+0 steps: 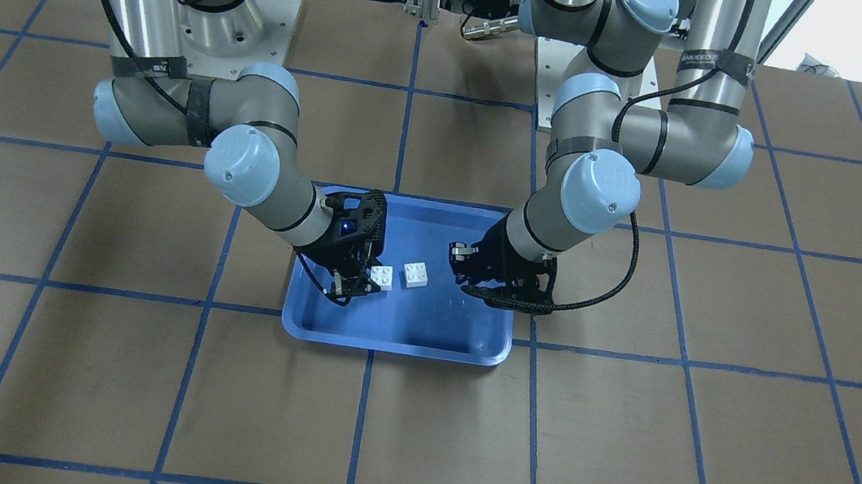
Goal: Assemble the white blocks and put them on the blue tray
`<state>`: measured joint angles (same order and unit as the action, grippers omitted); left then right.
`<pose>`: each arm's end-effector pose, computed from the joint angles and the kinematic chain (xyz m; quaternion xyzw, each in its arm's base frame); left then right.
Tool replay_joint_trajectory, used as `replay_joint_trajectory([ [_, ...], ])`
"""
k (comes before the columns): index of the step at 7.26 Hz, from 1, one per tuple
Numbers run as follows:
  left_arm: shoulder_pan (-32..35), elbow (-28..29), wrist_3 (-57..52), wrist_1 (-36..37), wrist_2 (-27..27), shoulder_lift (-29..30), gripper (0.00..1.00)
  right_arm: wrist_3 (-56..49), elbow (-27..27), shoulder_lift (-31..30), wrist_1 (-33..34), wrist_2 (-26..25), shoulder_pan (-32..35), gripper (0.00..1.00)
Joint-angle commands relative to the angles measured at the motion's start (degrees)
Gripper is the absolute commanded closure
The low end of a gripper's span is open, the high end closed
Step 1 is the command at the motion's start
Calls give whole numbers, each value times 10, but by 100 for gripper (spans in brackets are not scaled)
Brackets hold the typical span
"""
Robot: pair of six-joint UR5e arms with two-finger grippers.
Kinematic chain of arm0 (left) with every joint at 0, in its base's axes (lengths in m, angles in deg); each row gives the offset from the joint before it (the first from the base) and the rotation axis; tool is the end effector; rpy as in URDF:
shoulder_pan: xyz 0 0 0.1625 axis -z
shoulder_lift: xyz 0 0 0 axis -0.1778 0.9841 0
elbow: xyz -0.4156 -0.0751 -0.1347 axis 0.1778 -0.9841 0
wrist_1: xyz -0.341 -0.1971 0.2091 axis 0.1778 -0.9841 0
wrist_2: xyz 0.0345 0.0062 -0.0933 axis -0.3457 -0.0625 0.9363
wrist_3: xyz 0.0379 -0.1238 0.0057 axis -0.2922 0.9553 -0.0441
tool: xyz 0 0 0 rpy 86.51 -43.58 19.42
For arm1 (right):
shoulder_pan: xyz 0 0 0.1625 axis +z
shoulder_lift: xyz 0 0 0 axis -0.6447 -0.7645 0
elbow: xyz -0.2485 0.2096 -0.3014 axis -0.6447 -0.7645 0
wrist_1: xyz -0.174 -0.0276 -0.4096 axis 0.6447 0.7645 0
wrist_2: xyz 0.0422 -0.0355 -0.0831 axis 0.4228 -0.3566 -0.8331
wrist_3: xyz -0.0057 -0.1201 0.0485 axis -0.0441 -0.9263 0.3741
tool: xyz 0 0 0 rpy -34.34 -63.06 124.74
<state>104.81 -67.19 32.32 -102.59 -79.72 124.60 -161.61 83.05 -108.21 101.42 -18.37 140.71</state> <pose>-0.2149 -0.5248 0.1763 0.0442 -0.9868 -0.0507 0.1471 0.2971 -0.5231 0.1358 -0.7021 0.6660 -0.1665 0.1894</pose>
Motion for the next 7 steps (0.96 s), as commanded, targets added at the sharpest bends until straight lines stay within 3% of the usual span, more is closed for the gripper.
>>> replay_joint_trajectory([
  [1,1,0,2,0,0,1,72,2,-1,4,12,-1,8,100],
  [7,4,0,3,0,0,7,72,27,1,7,13,-5,23,100],
])
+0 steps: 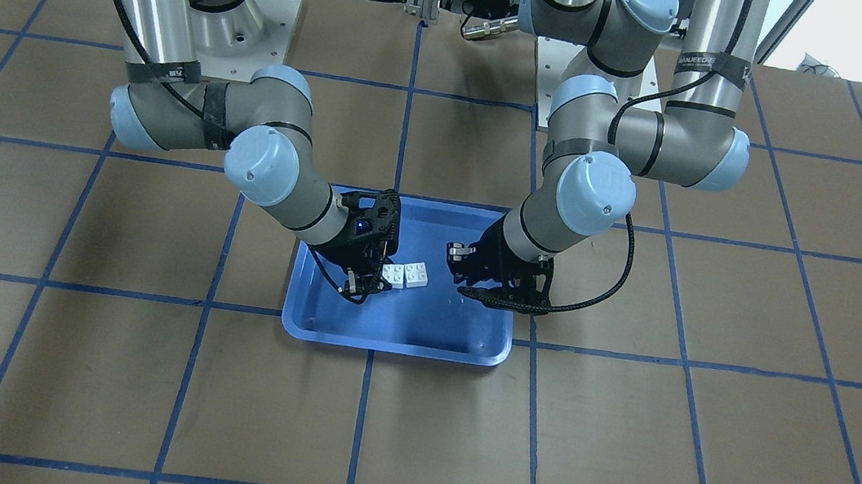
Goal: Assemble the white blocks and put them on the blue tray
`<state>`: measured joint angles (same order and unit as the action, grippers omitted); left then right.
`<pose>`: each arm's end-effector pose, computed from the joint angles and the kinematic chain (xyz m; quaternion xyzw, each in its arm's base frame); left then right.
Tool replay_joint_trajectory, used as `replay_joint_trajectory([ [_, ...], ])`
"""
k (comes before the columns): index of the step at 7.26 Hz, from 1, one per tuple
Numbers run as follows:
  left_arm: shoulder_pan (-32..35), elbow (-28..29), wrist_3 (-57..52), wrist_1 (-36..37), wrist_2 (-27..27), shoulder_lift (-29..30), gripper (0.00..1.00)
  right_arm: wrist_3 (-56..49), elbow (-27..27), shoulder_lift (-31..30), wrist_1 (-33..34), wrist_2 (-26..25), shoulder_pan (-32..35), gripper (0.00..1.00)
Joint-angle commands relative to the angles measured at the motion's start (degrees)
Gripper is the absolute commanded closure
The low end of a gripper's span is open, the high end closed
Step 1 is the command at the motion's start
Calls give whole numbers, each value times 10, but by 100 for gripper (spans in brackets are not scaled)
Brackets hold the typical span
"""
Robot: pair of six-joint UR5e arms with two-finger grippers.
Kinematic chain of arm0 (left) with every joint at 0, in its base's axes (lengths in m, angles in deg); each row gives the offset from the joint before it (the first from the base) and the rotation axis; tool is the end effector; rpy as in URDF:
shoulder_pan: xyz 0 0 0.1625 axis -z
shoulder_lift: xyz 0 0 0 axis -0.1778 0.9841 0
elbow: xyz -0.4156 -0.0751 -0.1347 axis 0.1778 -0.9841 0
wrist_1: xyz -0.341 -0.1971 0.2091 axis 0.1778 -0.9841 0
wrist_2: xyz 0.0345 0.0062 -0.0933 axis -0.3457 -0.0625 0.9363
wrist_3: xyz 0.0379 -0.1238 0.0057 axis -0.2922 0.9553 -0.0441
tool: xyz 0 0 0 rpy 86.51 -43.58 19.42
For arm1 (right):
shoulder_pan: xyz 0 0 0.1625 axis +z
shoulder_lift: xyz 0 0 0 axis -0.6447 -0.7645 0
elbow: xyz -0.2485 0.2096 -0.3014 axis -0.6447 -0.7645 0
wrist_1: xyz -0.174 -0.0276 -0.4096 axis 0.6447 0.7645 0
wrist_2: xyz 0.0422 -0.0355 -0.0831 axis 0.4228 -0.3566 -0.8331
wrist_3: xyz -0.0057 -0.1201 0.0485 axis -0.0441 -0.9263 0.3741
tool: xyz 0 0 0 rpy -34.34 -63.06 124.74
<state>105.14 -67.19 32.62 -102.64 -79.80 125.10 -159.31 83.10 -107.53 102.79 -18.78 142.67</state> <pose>-0.2177 -0.5236 0.1715 0.0446 -0.9868 -0.0561 0.1455 0.3145 -0.5146 0.1308 -0.7015 0.6676 -0.1619 0.1895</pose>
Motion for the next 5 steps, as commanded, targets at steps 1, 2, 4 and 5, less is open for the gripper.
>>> replay_joint_trajectory([
  [1,1,0,0,0,1,3,72,4,1,0,-1,-2,3,98],
  [2,0,0,1,0,1,2,72,4,2,0,-1,-3,3,95],
  [4,1,0,1,0,1,2,72,5,2,0,-2,-4,3,57],
  [5,2,0,1,0,1,2,72,5,3,0,-4,-4,3,57],
])
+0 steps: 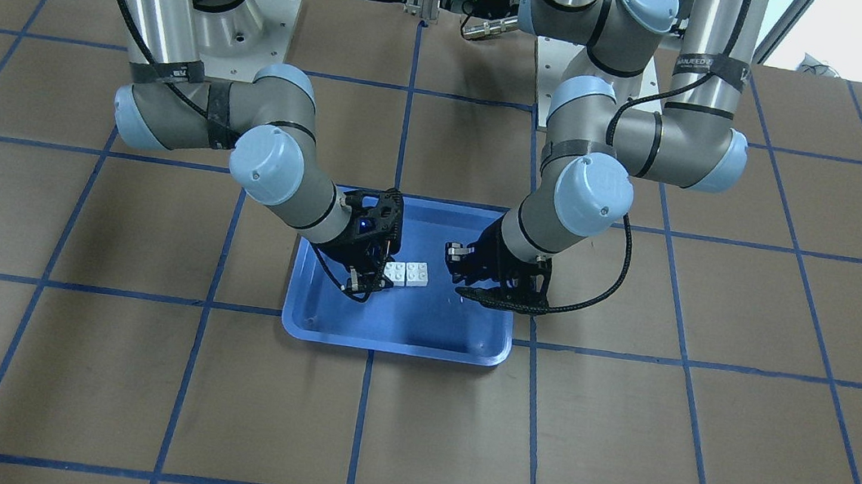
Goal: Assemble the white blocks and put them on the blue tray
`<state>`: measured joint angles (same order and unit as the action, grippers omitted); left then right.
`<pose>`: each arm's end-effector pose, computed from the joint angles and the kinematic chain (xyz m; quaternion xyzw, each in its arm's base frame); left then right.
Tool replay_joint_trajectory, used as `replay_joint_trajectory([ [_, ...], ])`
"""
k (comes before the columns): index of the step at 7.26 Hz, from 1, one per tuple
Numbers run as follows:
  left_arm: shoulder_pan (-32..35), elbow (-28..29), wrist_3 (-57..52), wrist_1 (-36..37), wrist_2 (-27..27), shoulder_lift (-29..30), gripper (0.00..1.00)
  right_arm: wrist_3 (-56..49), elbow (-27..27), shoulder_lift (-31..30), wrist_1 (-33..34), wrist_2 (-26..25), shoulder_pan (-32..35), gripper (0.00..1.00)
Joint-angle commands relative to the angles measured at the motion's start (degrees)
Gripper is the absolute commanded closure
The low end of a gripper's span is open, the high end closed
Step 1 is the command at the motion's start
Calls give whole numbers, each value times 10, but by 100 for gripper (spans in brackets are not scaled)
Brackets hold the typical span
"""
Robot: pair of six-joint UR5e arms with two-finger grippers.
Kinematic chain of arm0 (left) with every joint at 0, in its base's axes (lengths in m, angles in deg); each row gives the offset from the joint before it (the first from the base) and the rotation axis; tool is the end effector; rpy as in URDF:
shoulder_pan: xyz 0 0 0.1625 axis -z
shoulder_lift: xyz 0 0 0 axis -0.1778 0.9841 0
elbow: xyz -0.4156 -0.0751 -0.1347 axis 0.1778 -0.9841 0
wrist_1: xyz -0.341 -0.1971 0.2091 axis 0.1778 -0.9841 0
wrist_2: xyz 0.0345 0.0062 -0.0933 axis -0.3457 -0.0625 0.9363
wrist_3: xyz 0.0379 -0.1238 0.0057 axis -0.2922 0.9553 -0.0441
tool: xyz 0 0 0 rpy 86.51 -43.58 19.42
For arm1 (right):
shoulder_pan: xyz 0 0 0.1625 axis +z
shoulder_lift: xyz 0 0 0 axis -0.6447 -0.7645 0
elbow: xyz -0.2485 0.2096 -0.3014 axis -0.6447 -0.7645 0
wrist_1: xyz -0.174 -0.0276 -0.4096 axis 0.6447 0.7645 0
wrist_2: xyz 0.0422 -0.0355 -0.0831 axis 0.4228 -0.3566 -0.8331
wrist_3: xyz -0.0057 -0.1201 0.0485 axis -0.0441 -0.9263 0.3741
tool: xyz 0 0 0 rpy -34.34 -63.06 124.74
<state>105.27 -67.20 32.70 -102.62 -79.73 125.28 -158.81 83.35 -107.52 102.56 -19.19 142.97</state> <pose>-0.2190 -0.5231 0.1698 0.0444 -0.9866 -0.0579 0.1458 0.3158 -0.5109 0.1282 -0.7002 0.6704 -0.1553 0.1900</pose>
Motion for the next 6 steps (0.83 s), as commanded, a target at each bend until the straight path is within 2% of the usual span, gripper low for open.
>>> replay_joint_trajectory([
  [1,1,0,0,0,0,0,72,20,1,0,-4,-2,0,57],
  [4,1,0,-1,0,0,0,72,64,1,0,-5,-20,6,56],
  [5,1,0,-1,0,0,-1,72,64,1,0,-7,-20,7,50],
  [6,1,0,-1,0,0,0,72,81,1,0,-8,-20,11,49],
])
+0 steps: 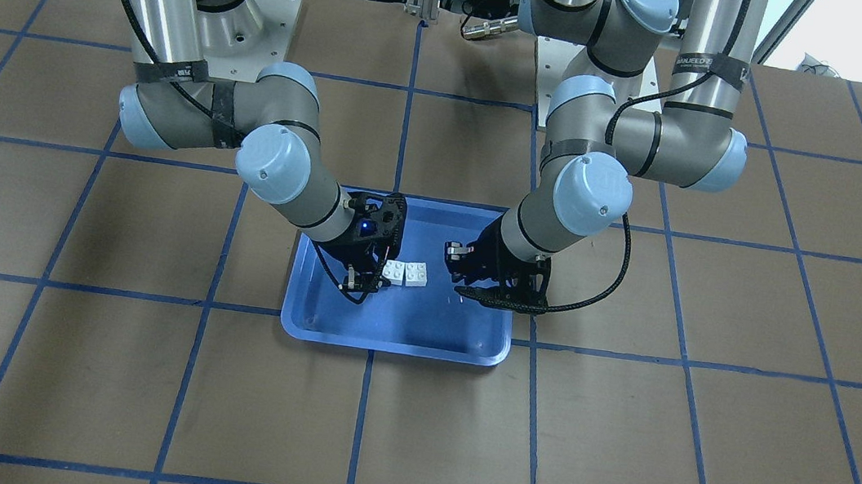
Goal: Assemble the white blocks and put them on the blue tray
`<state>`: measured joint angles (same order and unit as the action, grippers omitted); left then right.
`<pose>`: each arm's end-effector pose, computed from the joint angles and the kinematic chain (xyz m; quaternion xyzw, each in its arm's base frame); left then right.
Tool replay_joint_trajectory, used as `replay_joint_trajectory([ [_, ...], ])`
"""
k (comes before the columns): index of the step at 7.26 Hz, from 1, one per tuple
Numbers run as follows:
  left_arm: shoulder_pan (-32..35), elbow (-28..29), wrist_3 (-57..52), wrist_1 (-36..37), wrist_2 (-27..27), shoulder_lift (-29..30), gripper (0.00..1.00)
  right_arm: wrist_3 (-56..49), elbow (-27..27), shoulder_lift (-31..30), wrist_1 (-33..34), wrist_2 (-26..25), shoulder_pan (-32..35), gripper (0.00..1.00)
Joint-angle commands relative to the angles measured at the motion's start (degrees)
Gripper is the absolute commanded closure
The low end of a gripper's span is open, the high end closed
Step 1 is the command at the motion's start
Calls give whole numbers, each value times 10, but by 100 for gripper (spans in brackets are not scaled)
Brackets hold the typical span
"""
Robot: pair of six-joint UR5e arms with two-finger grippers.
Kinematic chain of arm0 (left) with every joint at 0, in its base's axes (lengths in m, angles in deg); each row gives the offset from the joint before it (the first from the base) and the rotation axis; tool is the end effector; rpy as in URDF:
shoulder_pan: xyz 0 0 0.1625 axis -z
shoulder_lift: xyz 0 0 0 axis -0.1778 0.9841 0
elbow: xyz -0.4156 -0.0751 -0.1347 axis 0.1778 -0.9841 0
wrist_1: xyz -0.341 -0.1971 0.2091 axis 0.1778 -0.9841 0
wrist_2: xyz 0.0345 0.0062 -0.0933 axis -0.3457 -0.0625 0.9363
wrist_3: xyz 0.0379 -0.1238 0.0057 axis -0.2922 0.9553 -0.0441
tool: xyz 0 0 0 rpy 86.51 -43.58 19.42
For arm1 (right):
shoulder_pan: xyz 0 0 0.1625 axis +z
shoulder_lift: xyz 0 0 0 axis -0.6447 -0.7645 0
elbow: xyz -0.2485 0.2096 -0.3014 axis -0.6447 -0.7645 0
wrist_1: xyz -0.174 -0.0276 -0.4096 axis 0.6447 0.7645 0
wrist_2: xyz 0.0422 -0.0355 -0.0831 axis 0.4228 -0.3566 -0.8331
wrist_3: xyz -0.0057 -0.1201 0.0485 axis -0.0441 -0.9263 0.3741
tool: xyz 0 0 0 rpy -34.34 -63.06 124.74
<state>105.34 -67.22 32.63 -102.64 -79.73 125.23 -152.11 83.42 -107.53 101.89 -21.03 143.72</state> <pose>-0.2197 -0.5226 0.1701 0.0432 -0.9867 -0.0578 0.1458 0.3185 -0.5059 0.1247 -0.6658 0.7100 -0.1297 0.1891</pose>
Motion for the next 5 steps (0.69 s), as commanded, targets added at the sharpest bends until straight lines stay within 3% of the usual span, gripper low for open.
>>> replay_joint_trajectory([
  [1,0,0,0,-1,0,0,72,26,0,0,0,-2,9,48],
  [2,0,0,1,0,1,1,72,26,0,0,0,-2,9,46],
  [3,0,0,1,0,0,3,72,27,0,0,-1,-2,9,22],
  [5,14,3,8,3,-1,1,72,47,-3,0,0,-2,9,0],
])
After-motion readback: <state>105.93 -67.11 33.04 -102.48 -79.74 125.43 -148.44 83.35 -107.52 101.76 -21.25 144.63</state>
